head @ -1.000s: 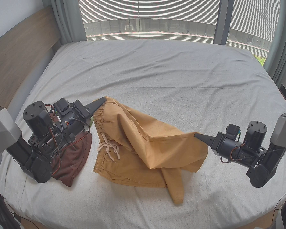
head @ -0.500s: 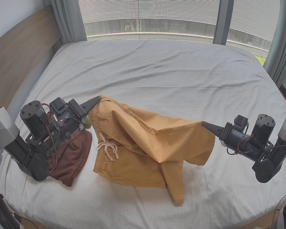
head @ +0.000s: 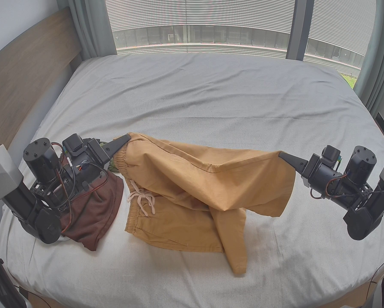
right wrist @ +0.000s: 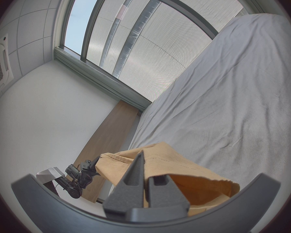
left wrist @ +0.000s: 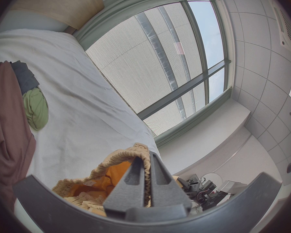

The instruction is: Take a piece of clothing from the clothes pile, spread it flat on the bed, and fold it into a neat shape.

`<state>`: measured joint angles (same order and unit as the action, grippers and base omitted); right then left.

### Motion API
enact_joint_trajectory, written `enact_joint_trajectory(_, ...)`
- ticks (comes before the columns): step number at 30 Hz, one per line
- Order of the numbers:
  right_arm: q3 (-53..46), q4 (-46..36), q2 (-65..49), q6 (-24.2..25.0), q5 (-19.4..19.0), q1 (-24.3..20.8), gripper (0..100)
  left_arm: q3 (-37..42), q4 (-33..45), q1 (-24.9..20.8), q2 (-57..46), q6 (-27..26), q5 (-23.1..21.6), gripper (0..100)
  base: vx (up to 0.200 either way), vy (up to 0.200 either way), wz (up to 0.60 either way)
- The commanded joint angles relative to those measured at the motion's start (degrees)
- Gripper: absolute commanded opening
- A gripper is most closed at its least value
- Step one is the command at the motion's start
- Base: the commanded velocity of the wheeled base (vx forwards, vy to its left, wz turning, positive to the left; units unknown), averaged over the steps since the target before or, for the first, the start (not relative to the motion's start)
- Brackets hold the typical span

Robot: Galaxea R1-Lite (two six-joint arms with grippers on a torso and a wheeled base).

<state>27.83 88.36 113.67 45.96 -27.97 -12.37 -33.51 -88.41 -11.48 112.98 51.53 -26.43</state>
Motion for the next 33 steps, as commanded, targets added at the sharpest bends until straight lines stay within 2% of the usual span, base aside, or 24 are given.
enact_joint_trajectory(1,0.5,0.1,-0.3,0.0,-0.1,0.9,0,0.6,0.0,0.6,0.1,-0.7,-0.2,0,0.0,0.0,0.0)
enact_joint_trajectory(11,1.3,0.0,-1.4,0.2,-0.1,2.3,0,1.4,0.1,2.1,0.6,-4.1,-1.7,0,0.0,0.0,0.0)
enact_joint_trajectory(18,2.0,0.0,-1.3,0.2,-0.2,3.2,0,1.4,0.1,3.8,2.3,-8.6,-1.8,0,0.0,0.0,0.0)
enact_joint_trajectory(33,3.2,0.0,-1.1,0.3,-0.8,5.3,0,1.1,0.5,4.7,2.9,-9.4,-1.8,0,0.0,0.0,0.0)
